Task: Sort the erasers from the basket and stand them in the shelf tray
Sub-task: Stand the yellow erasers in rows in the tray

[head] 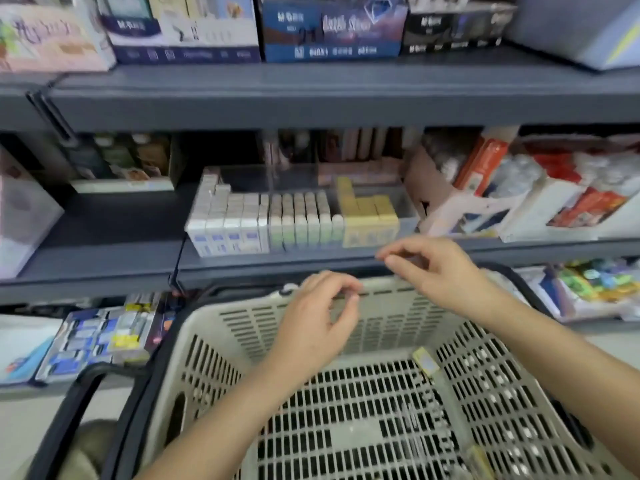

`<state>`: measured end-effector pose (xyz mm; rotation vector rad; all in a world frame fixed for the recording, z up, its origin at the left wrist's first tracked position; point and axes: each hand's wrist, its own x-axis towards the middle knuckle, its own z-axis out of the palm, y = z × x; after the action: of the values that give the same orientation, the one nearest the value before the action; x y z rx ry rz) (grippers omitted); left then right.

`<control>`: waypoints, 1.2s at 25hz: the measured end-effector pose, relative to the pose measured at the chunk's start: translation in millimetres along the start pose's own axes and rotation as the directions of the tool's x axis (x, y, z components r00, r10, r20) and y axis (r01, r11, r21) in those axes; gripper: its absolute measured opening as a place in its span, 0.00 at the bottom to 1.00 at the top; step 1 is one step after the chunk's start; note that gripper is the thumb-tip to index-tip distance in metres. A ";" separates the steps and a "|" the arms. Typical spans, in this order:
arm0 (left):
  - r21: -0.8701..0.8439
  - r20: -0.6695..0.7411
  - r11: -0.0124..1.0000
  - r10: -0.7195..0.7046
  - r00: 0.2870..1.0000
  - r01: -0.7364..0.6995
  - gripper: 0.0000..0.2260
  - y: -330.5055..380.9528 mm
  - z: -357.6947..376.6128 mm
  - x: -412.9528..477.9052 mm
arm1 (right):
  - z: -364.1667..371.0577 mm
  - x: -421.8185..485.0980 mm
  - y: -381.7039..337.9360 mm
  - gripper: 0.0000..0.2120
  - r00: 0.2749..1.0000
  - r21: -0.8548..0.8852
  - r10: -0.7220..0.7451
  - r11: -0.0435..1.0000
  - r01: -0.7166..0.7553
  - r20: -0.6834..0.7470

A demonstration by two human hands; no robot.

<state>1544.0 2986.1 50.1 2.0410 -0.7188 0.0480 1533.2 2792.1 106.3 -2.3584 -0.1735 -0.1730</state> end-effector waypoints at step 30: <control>0.128 0.884 0.670 0.257 0.390 -0.731 0.25 -35.0 198.2 -103.1 | -8.2 -155.8 56.0 0.07 0.875 -0.027 0.440 0.895 -0.444 0.202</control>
<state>1428.4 2890.9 -119.4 2.1752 -2.1799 -0.4400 1389.5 2735.2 46.5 -2.3239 0.2702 0.2934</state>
